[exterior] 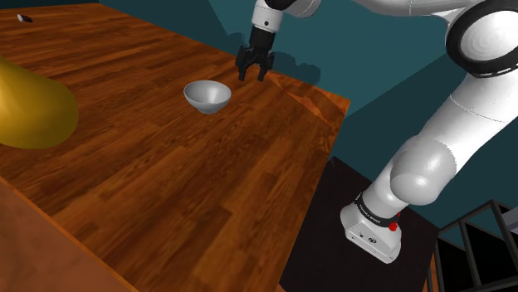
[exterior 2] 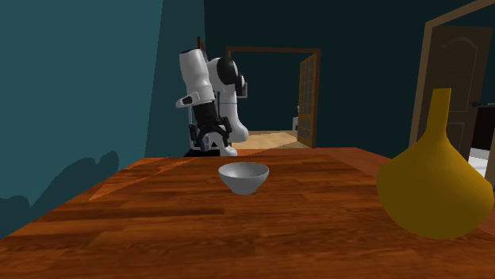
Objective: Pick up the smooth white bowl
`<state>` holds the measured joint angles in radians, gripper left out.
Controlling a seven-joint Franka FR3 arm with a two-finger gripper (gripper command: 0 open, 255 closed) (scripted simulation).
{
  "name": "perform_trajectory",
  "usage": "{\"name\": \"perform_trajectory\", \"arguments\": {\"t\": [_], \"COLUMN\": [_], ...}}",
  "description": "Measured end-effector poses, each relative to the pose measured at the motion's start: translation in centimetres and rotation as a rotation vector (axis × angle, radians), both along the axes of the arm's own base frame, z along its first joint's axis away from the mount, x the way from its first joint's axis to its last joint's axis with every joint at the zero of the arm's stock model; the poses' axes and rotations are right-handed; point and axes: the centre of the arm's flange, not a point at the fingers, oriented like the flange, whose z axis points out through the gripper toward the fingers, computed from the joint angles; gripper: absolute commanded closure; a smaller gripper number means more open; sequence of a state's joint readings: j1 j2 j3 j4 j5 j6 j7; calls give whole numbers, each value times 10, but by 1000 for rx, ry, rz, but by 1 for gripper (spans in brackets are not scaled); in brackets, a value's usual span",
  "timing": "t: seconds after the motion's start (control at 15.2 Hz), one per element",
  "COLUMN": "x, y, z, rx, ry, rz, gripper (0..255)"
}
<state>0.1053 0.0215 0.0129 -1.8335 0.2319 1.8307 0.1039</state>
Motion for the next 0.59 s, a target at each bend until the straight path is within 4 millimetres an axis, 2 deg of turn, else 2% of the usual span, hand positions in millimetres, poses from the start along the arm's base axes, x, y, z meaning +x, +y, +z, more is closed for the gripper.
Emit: {"name": "perform_trajectory", "arguments": {"t": [0.2,0.4,0.59], "x": [29,60,69], "y": [13,36,39], "z": [-6,-6,-19], "rx": [22,43,49], "ry": [-17,-32,-36], "rz": [16,32,36], "gripper": [0,0,0]}}
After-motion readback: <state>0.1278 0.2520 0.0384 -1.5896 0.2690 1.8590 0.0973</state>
